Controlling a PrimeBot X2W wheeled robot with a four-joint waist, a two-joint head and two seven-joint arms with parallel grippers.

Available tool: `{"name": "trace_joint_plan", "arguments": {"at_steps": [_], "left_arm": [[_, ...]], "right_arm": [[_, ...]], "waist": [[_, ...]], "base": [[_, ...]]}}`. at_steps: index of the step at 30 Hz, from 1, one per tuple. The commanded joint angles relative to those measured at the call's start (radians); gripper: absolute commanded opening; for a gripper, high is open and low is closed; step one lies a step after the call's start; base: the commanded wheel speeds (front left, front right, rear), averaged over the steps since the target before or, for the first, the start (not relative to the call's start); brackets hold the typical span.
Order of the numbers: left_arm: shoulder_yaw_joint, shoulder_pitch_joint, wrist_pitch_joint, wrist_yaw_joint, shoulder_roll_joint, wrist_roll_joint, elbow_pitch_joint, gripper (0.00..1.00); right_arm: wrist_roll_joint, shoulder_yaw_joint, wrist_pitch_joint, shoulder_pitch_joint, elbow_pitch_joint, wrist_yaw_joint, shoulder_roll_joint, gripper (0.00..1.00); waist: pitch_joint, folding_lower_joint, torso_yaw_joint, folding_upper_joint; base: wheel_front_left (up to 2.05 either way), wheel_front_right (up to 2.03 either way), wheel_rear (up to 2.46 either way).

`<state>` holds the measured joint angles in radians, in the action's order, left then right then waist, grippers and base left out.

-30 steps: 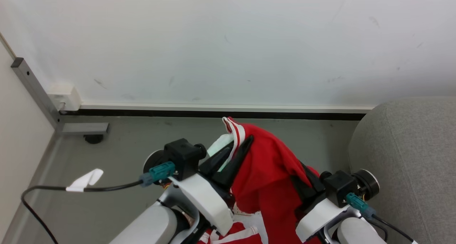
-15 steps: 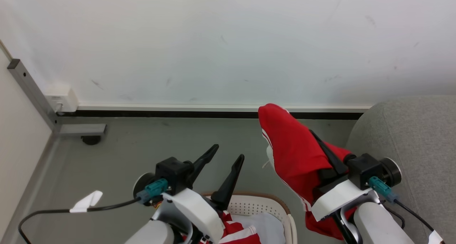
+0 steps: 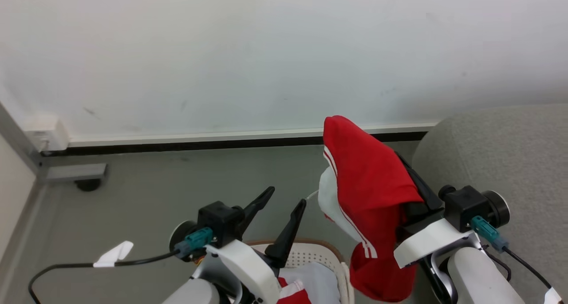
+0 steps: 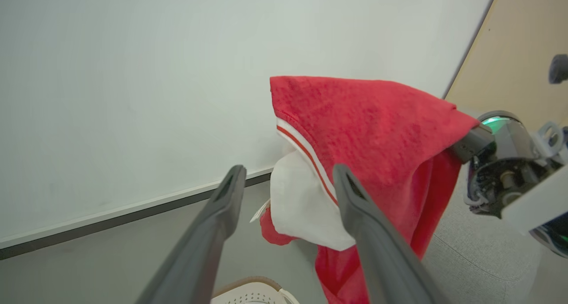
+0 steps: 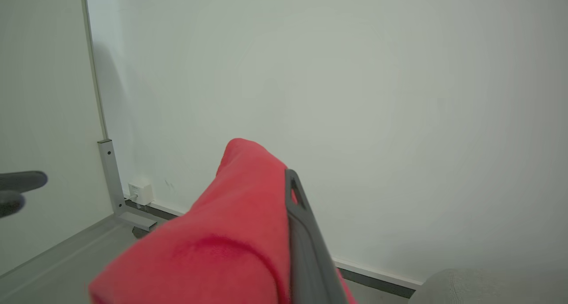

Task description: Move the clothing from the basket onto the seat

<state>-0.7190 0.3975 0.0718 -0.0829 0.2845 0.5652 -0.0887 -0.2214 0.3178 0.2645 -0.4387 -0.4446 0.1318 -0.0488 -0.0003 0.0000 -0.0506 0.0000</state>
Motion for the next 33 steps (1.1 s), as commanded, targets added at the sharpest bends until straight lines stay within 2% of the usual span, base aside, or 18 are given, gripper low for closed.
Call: {"name": "trace_joint_plan", "arguments": {"at_steps": [1, 11, 18, 26, 33], "left_arm": [[0.000, -0.014, 0.001, -0.001, 0.005, 0.005, 0.001, 1.00], [-0.010, -0.010, 0.008, 0.001, -0.002, 0.008, 0.011, 1.00], [-0.027, 0.005, 0.006, 0.008, -0.015, 0.002, 0.013, 1.00], [-0.043, 0.034, -0.007, 0.019, -0.006, -0.011, 0.028, 1.00], [-0.035, 0.148, -0.057, 0.047, 0.042, -0.047, 0.090, 1.00]], "right_arm": [[0.005, -0.006, 0.000, 0.011, 0.011, -0.002, -0.003, 0.00], [0.033, -0.033, 0.000, 0.028, 0.040, -0.002, -0.003, 0.00], [0.071, -0.082, 0.000, 0.056, 0.072, -0.002, -0.002, 0.00], [0.086, -0.151, 0.000, 0.056, 0.125, -0.002, -0.002, 0.00], [0.132, -0.249, -0.008, -0.077, 0.153, -0.002, -0.005, 0.00]], "waist": [[0.004, 0.0000, -0.034, 0.0000], [0.033, 0.0000, -0.205, 0.0000], [0.051, 0.0000, -0.282, 0.0000], [0.114, 0.0000, -0.299, 0.0000], [0.311, 0.0000, -0.261, 0.0000]], "base": [[0.00, 0.00, 0.00], [0.00, 0.00, 0.00], [0.00, 0.00, 0.00], [0.00, 0.00, 0.00], [0.00, 0.00, 0.00]]}}
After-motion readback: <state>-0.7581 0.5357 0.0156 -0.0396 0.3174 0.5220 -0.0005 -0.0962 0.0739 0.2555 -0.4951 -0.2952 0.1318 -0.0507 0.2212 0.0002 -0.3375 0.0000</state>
